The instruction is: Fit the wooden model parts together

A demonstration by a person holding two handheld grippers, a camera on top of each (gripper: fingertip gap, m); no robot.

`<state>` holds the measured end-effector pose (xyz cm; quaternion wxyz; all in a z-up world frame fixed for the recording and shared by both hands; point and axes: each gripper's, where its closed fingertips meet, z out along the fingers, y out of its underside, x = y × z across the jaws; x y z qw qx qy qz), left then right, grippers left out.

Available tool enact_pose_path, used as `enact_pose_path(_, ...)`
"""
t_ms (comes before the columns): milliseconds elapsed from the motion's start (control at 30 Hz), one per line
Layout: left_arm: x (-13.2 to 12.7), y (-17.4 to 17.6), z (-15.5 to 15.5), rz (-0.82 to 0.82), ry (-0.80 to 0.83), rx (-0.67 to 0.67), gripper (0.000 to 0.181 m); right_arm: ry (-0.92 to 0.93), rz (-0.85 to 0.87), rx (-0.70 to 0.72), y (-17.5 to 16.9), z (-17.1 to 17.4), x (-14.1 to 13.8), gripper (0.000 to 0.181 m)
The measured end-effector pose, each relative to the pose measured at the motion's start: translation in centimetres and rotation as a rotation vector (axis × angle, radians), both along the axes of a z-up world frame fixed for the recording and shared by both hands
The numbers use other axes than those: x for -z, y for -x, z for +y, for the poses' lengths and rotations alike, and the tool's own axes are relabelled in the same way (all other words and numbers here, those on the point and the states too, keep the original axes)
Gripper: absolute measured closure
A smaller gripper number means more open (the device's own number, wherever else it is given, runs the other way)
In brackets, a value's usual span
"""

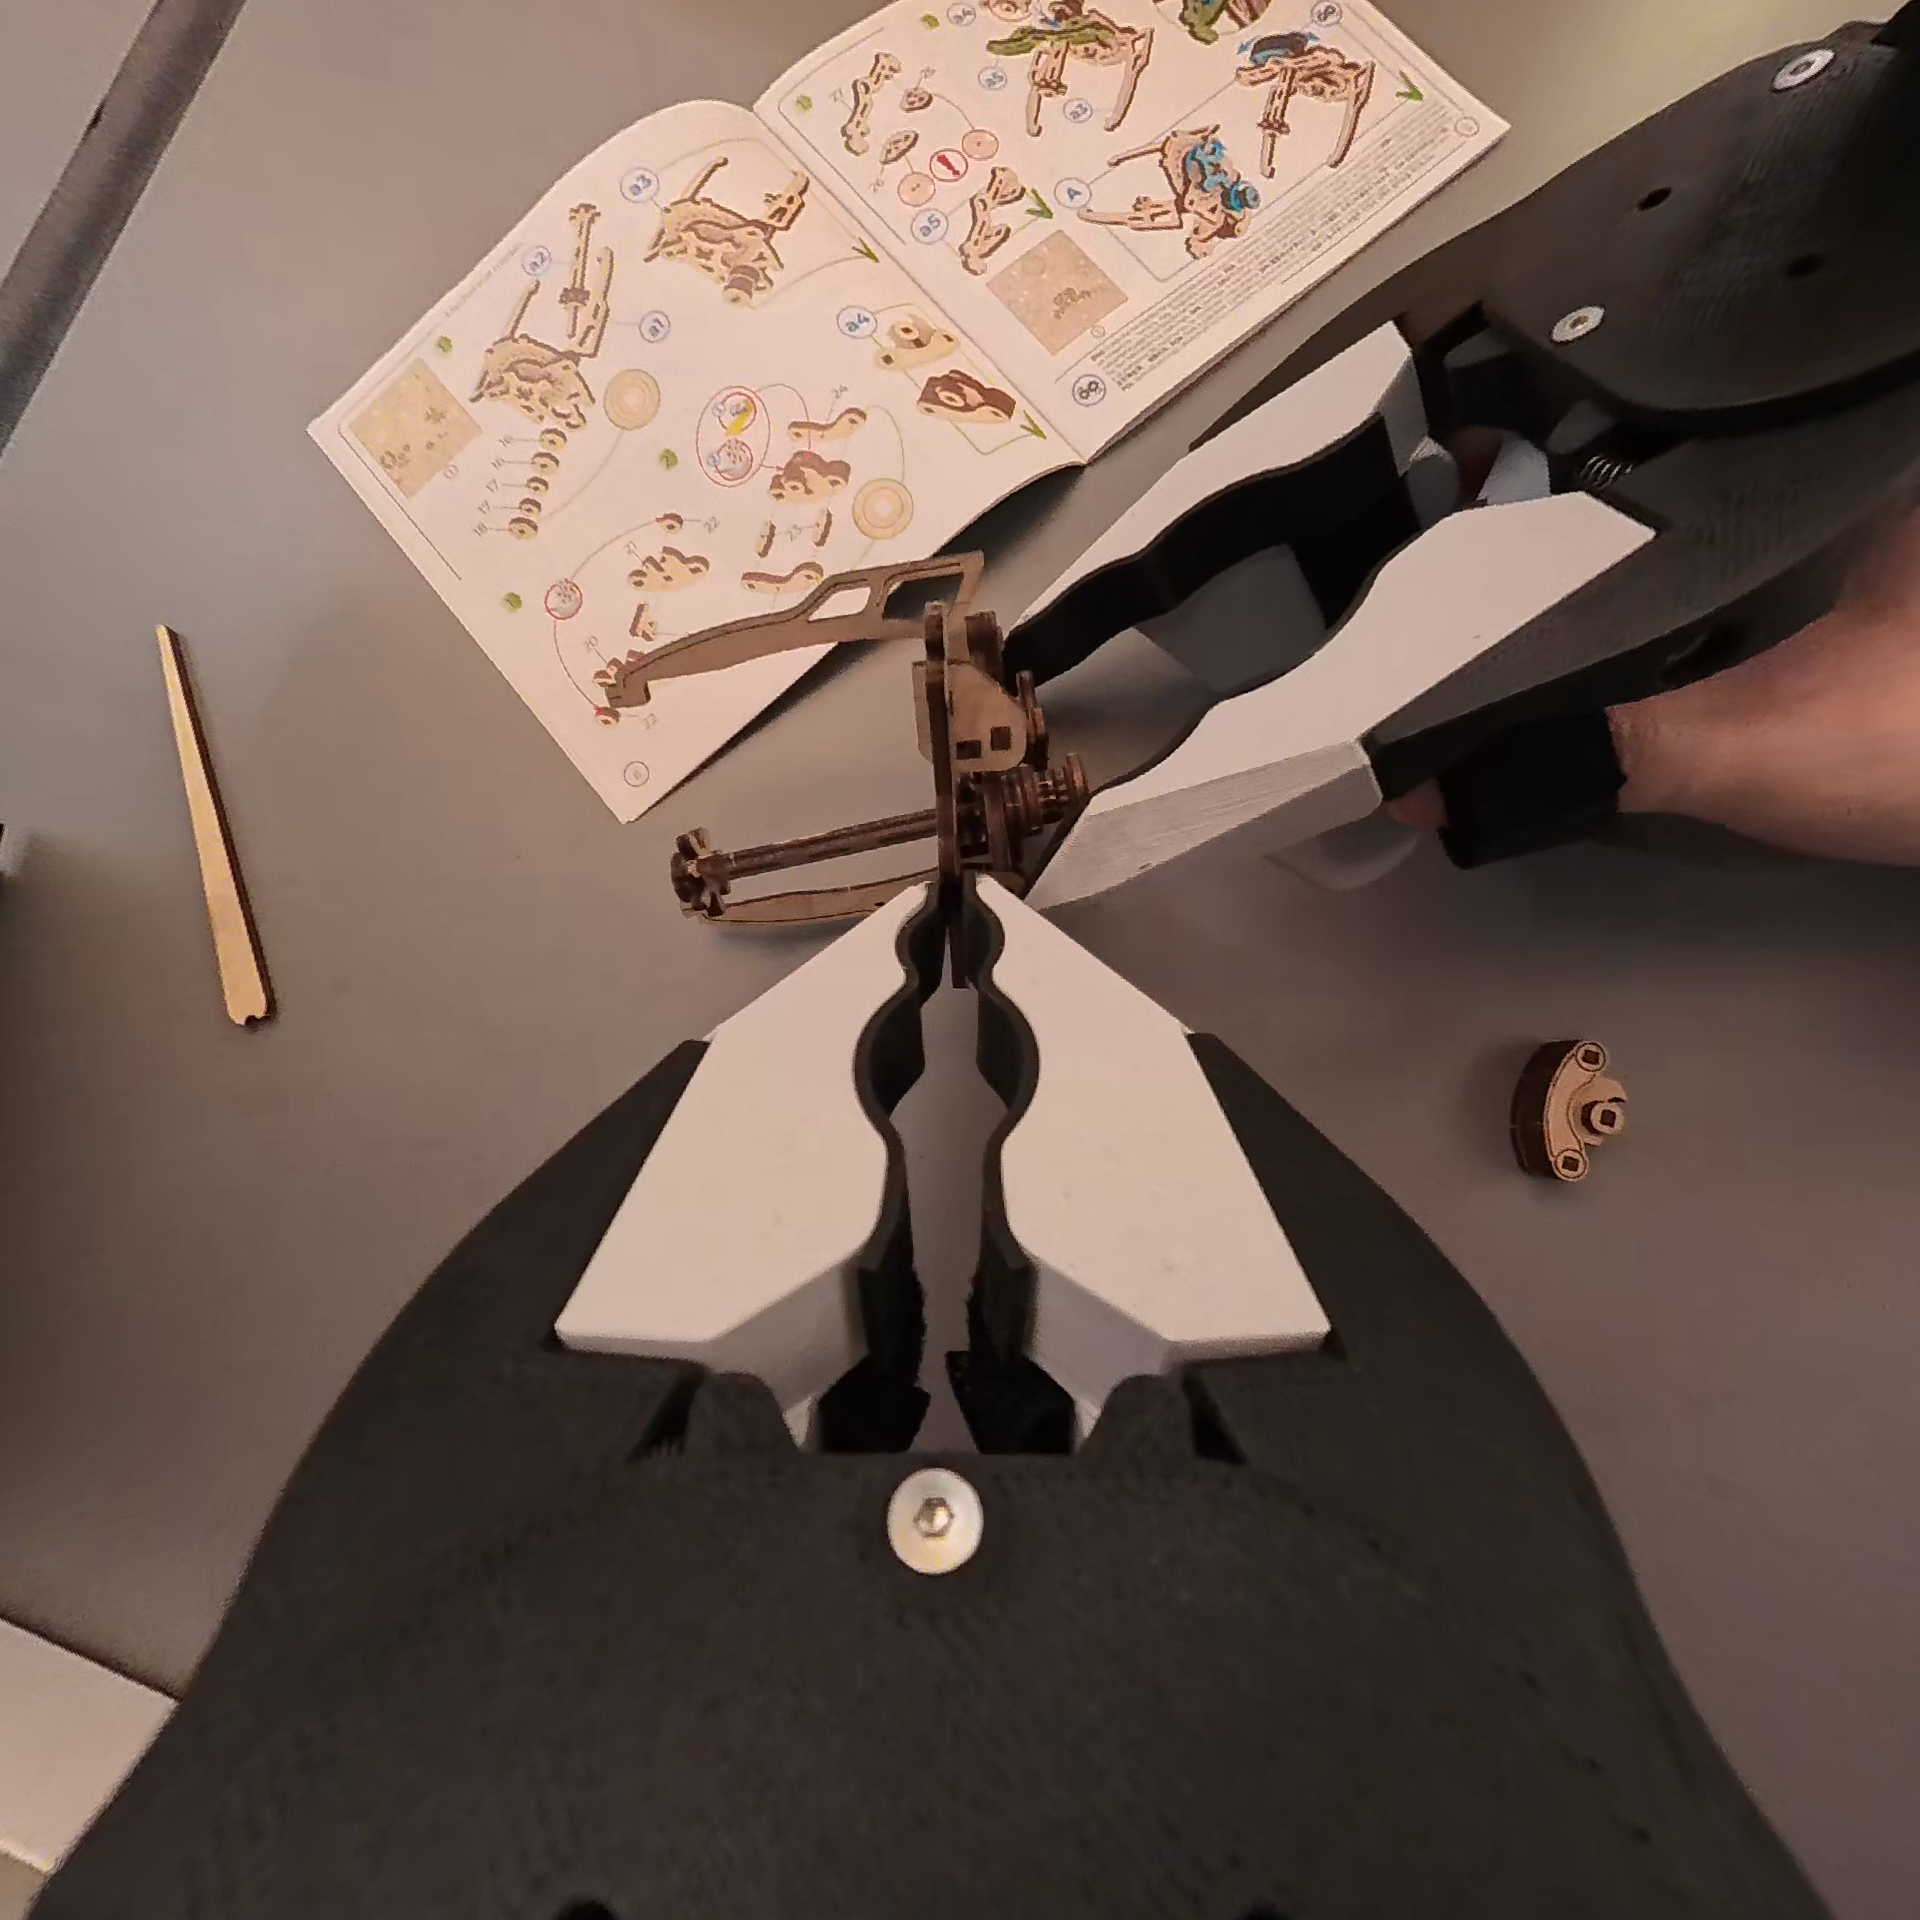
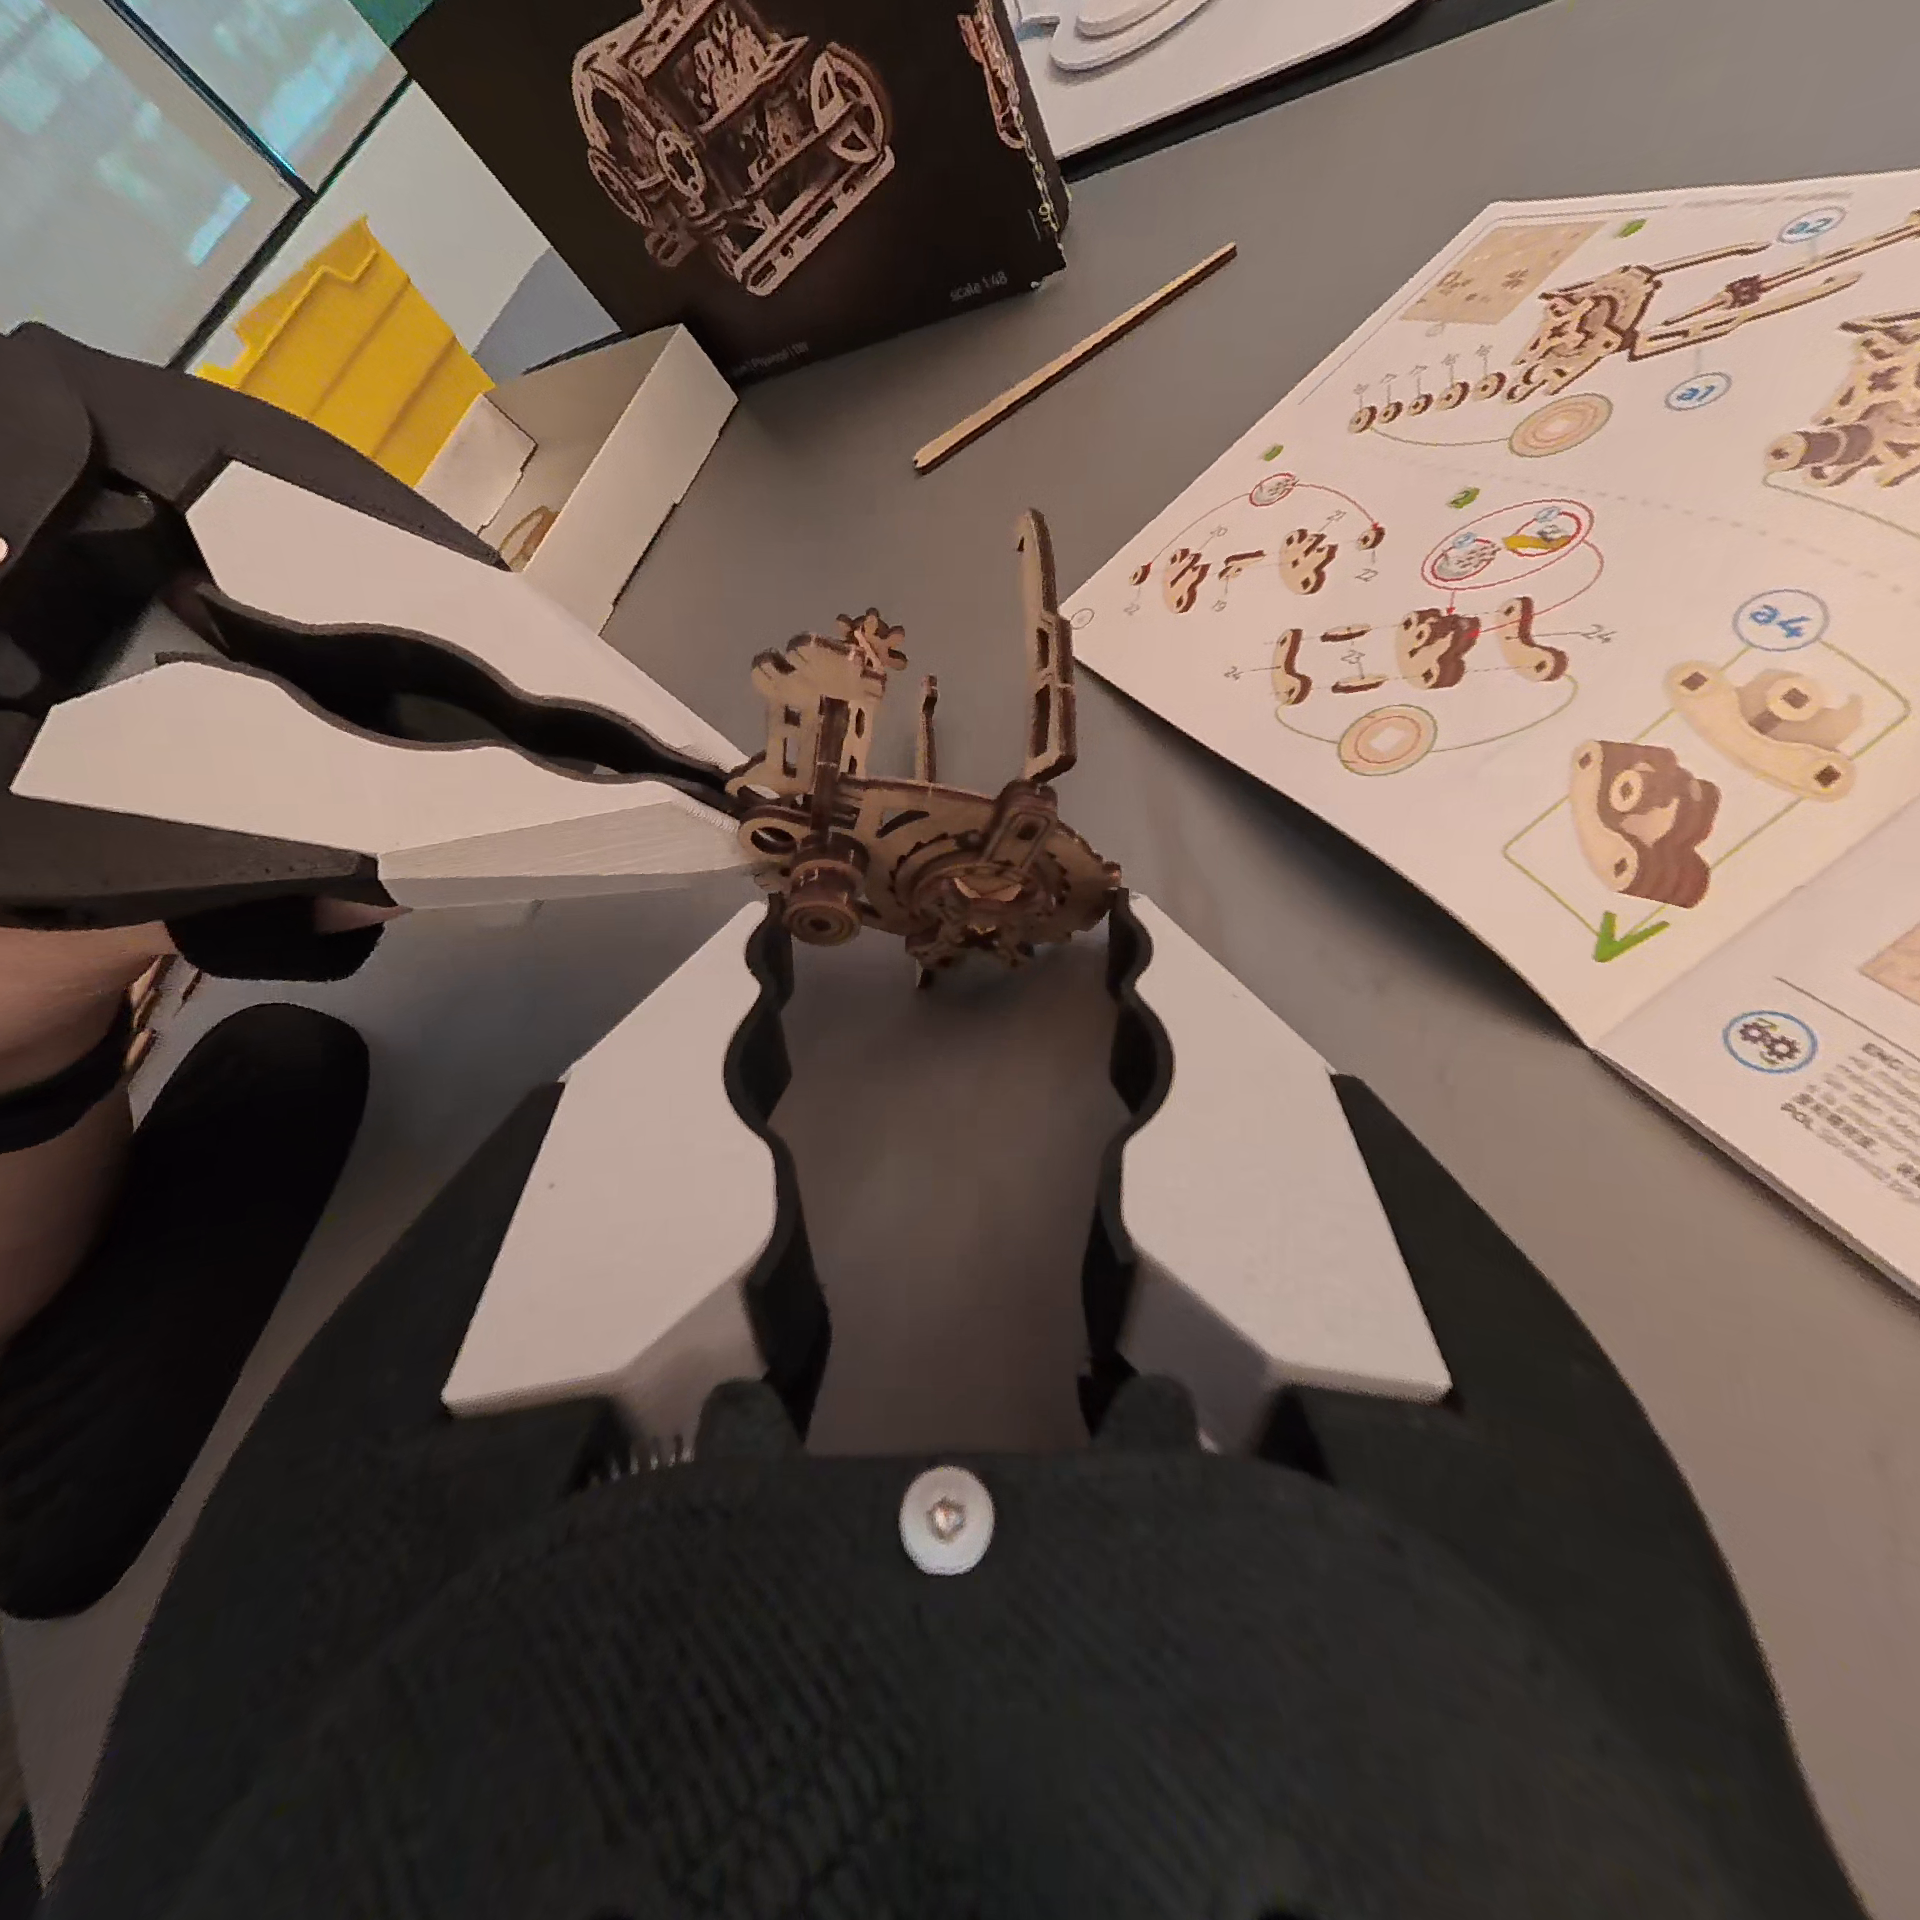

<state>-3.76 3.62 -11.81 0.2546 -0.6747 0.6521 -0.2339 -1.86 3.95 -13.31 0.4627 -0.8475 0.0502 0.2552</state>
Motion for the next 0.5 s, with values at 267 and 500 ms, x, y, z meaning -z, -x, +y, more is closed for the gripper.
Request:
enact_pose_path(267,-0.02,-0.11,-0.02,0.022,-0.051,0.009,0.181,0.005,0.019,-0.001,-0.06,-0.07,0.05,0.122)
enact_pose_path(500,-0.01,-0.07,-0.09,0.059,-0.091,0.037,0.181,0.002,0.030,-0.012,-0.06,-0.10,0.03,0.122)
